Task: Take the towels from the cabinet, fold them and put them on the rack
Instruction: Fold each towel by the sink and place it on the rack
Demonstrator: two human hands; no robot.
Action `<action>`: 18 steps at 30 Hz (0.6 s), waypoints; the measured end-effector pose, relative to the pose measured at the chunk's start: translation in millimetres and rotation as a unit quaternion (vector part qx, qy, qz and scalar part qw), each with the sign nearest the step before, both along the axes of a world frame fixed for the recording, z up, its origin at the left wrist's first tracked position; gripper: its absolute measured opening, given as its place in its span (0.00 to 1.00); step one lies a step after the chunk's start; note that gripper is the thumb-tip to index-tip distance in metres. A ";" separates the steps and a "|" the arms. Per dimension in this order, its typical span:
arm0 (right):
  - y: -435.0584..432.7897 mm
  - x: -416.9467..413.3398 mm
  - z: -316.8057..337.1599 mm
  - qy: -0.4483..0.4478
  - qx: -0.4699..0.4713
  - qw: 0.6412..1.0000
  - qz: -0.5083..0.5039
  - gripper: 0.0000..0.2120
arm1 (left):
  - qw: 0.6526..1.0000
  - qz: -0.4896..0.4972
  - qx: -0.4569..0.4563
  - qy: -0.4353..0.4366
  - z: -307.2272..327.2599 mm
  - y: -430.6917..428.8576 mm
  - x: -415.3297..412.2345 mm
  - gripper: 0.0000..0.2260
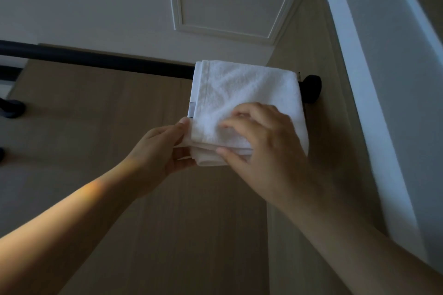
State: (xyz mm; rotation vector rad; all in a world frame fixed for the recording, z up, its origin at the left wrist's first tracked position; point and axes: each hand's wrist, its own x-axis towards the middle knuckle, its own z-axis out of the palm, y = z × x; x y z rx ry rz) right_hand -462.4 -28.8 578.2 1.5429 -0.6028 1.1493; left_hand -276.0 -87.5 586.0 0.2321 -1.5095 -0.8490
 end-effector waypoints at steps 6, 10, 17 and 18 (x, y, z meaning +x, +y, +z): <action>-16.5 14.3 6.1 0.035 -0.017 0.998 -0.049 0.10 | 0.999 -0.027 0.015 0.026 0.8 4.4 0.4 0.17; -17.8 6.3 6.5 0.068 -0.016 0.997 -0.022 0.04 | 0.999 -0.023 0.001 0.023 0.7 1.6 3.1 0.18; -9.0 -10.1 5.1 0.147 -0.036 0.988 -0.030 0.03 | 1.000 0.003 -0.014 0.021 7.8 -0.2 9.1 0.20; -9.2 -10.3 5.7 0.155 -0.034 0.987 -0.036 0.03 | 1.000 0.005 -0.023 0.011 8.0 0.7 9.4 0.20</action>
